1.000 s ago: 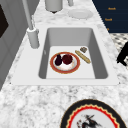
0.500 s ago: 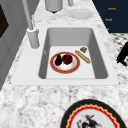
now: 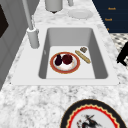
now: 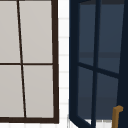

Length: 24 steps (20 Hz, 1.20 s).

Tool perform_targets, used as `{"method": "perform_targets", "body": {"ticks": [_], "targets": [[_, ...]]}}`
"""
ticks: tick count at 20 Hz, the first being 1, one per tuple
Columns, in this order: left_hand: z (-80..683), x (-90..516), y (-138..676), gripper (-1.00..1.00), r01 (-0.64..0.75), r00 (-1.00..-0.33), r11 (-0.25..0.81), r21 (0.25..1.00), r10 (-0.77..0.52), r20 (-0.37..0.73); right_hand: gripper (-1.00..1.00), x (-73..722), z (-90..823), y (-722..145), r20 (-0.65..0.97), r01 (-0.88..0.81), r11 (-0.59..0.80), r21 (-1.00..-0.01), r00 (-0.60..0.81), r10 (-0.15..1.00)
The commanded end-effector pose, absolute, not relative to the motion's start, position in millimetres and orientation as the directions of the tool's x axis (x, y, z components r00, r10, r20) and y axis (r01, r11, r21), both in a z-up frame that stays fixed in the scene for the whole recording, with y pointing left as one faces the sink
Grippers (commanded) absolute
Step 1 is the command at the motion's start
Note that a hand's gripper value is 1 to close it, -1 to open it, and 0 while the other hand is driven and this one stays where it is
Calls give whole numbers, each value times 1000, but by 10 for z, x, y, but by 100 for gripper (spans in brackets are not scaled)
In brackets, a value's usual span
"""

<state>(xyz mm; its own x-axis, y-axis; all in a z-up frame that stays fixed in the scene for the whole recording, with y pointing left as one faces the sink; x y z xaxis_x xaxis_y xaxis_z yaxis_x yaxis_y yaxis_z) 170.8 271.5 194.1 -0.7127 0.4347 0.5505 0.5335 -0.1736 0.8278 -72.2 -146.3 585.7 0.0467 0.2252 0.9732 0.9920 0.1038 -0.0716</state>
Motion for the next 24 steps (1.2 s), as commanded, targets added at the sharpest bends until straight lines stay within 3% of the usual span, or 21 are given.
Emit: {"method": "perform_targets", "body": {"ticks": [1, 16, 24], "targets": [[1941, 1708, 2715, 0, 534, -713, -174, 828, 435, 551, 100, -996, 5545, -1213, 974, 996, 80, -43, 24, 224], [1941, 1708, 2715, 0, 534, -713, -174, 828, 435, 551, 100, -1439, 5386, 252, 924, 1000, 3, 7, -7, 383], [1941, 1708, 2715, 0, 534, -713, -174, 828, 435, 551, 100, -1319, 5353, 824, 920, 998, -62, -8, 31, 390]]}}
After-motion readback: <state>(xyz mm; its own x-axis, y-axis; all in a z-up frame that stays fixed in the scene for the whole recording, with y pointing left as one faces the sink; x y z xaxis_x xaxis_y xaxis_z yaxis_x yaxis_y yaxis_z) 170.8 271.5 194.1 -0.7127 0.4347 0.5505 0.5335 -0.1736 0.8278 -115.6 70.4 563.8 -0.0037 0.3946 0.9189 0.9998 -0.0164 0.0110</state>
